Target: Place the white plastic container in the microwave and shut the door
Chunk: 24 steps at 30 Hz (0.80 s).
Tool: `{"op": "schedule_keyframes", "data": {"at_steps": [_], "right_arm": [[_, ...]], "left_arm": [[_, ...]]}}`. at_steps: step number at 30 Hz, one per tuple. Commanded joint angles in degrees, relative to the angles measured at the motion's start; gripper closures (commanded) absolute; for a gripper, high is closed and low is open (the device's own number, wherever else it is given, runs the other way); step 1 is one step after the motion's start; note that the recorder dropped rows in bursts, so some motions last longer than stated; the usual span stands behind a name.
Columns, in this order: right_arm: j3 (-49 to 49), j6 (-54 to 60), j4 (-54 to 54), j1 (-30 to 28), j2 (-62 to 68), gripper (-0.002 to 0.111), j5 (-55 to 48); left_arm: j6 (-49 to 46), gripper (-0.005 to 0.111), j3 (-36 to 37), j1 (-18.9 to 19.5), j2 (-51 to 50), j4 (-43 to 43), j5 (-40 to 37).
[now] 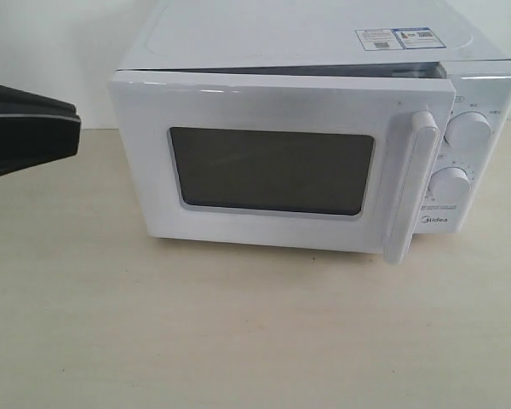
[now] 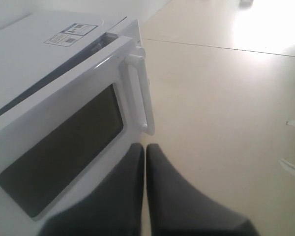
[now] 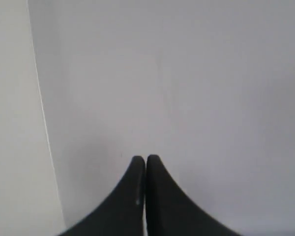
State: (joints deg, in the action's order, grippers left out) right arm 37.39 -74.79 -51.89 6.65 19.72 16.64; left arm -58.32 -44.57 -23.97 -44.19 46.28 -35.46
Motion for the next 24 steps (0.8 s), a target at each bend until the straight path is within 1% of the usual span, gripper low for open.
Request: {"op": "schedule_keyframes", "data": {"at_steps": [1, 2, 4, 6, 7, 9, 11, 12, 13, 16, 20, 24], "right_arm": [[0.1, -32.55, -31.95, -0.35, 12.9, 0.108, 17.64], [0.1, -36.68, -33.32, -0.35, 17.52, 0.108, 25.99], [-0.05, -36.98, -33.71, -0.35, 24.4, 0.108, 36.08], [-0.05, -39.37, -35.43, -0.35, 30.15, 0.108, 41.17], [-0.05, -40.08, -37.31, -0.35, 33.08, 0.108, 42.83], [-0.05, -41.5, -37.94, -0.35, 38.06, 0.108, 42.09], [-0.53, -40.57, -37.14, -0.35, 41.45, 0.108, 38.27], [-1.84, -36.97, -34.49, -0.21, 41.71, 0.108, 33.8], [-4.45, -32.84, -28.94, 0.2, 41.38, 0.108, 28.51], [-9.22, -17.78, -13.9, 1.53, 40.07, 0.108, 21.52], [-14.94, 4.05, 9.02, 5.75, 39.21, 0.108, 22.75], [-18.26, 27.84, 29.33, 12.65, 39.44, 0.108, 23.22]], "left_arm": [[0.55, 0.103, 0.17, -0.24, 0.36, 0.82, 0.75], [0.55, 0.103, 0.17, -0.24, 0.36, 0.82, 0.75], [0.55, 0.103, 0.17, -0.24, 0.36, 0.82, 0.44], [0.55, 0.103, 0.17, -0.24, 0.36, 0.82, -0.41], [0.55, 0.103, 0.17, -0.24, 0.36, 0.82, -0.5], [0.55, 0.103, 0.17, -0.24, 0.36, 0.82, -0.5], [0.55, 0.103, 0.17, -0.24, 0.36, 0.82, -0.5], [0.55, 0.103, 0.17, -0.24, 0.36, 0.82, -0.5], [0.55, 0.103, 0.61, -0.24, 0.36, 0.82, -0.48], [0.55, 0.103, 1.24, -0.24, 0.36, 0.82, -0.11], [0.55, 0.103, 1.49, -0.24, 0.36, 0.82, 2.01], [0.98, 0.103, 1.49, -0.24, 0.36, 1.28, 2.43]]}}
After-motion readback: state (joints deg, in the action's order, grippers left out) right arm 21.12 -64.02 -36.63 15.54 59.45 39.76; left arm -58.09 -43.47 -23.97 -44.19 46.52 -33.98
